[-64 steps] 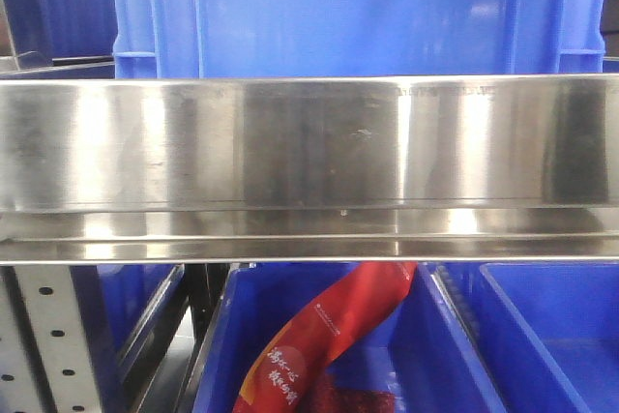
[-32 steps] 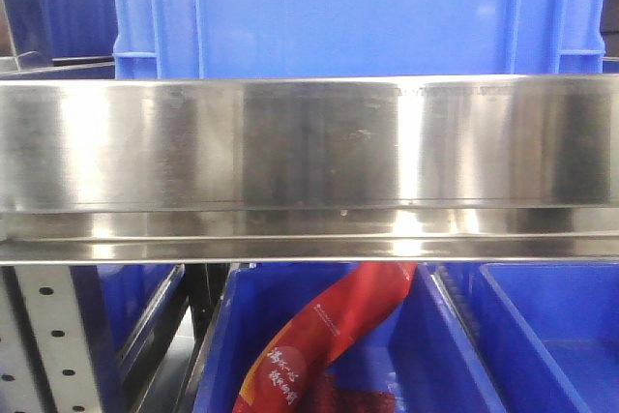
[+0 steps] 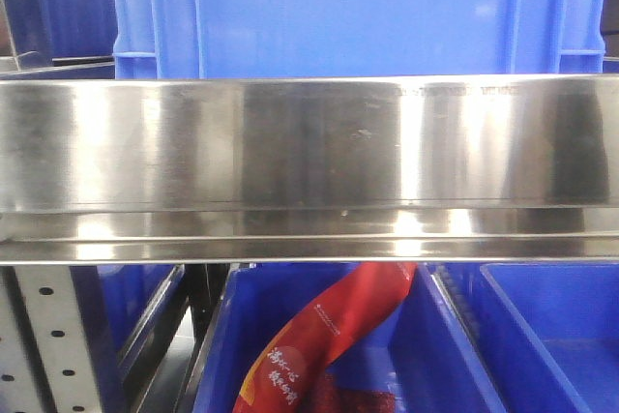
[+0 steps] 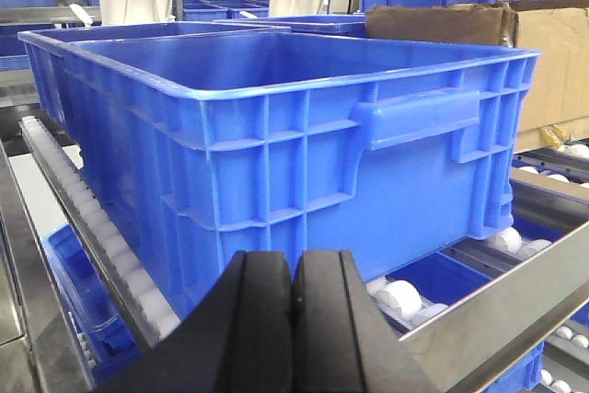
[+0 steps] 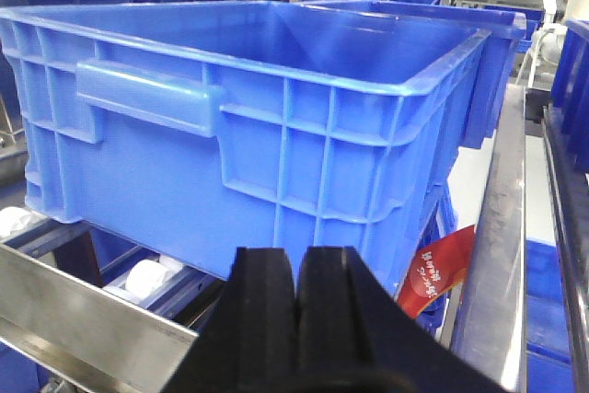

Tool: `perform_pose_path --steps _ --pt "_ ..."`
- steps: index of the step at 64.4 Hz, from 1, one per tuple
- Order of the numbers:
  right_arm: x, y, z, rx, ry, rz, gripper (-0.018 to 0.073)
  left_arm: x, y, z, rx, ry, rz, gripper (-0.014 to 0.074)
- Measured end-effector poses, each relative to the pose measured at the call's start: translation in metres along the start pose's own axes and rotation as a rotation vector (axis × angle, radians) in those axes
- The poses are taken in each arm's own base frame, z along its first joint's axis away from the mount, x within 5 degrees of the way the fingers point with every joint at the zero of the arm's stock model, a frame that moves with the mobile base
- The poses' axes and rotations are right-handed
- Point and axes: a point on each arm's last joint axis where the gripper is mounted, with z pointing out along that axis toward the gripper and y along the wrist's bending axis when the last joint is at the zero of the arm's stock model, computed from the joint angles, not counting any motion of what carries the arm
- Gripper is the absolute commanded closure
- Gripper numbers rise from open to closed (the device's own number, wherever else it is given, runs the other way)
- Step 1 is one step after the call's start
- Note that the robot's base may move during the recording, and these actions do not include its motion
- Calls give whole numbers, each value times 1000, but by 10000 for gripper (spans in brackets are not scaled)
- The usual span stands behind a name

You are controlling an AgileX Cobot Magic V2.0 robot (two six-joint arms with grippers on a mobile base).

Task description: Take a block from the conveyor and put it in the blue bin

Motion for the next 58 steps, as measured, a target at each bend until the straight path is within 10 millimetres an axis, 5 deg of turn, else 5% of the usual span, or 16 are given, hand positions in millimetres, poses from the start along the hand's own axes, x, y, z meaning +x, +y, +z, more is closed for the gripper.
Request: perform_pose_path --steps 37,58 --pt "0 0 0 0 -4 0 721 2 3 -5 -29 -26 -1 707" --pt "-1 0 0 1 -6 0 721 57 26 -40 -353 -102 -1 707"
